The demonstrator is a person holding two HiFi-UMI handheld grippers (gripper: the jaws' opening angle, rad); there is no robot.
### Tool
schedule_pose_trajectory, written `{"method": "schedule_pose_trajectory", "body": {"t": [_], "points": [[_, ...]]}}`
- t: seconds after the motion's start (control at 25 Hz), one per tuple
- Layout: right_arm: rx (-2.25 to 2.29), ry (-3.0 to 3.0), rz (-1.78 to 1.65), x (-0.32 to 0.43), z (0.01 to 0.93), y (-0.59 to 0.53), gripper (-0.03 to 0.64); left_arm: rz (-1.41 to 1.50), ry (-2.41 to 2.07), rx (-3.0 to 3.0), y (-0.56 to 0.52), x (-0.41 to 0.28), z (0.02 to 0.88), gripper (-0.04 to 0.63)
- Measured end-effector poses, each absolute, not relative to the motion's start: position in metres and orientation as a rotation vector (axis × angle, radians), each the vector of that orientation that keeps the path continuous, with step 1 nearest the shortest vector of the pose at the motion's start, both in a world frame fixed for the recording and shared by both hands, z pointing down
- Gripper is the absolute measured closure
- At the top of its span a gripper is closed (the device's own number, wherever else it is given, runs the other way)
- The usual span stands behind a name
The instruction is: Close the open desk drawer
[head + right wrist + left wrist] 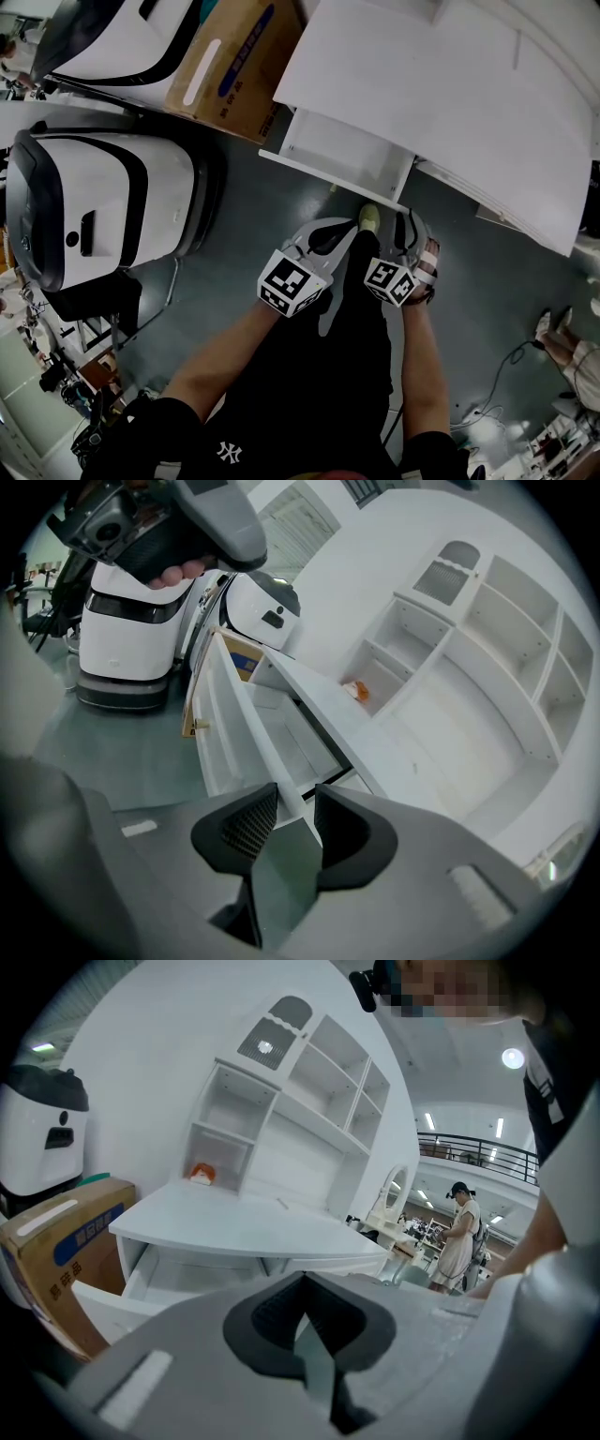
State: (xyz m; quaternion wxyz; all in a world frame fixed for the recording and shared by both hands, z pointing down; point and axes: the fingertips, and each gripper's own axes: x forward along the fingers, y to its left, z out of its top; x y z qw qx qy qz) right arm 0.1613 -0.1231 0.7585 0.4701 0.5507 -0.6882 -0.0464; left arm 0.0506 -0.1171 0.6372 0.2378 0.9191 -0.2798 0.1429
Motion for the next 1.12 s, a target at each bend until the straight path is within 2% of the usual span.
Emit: {"method": "schedule_pose_trajectory", "body": {"t": [1.12], "points": [[1.445,-1.674,-0.142,0.193,0.762,-0.209,0.471,0.363,-0.811,2.478,-0.184,0.069,0.667,0.595]]}}
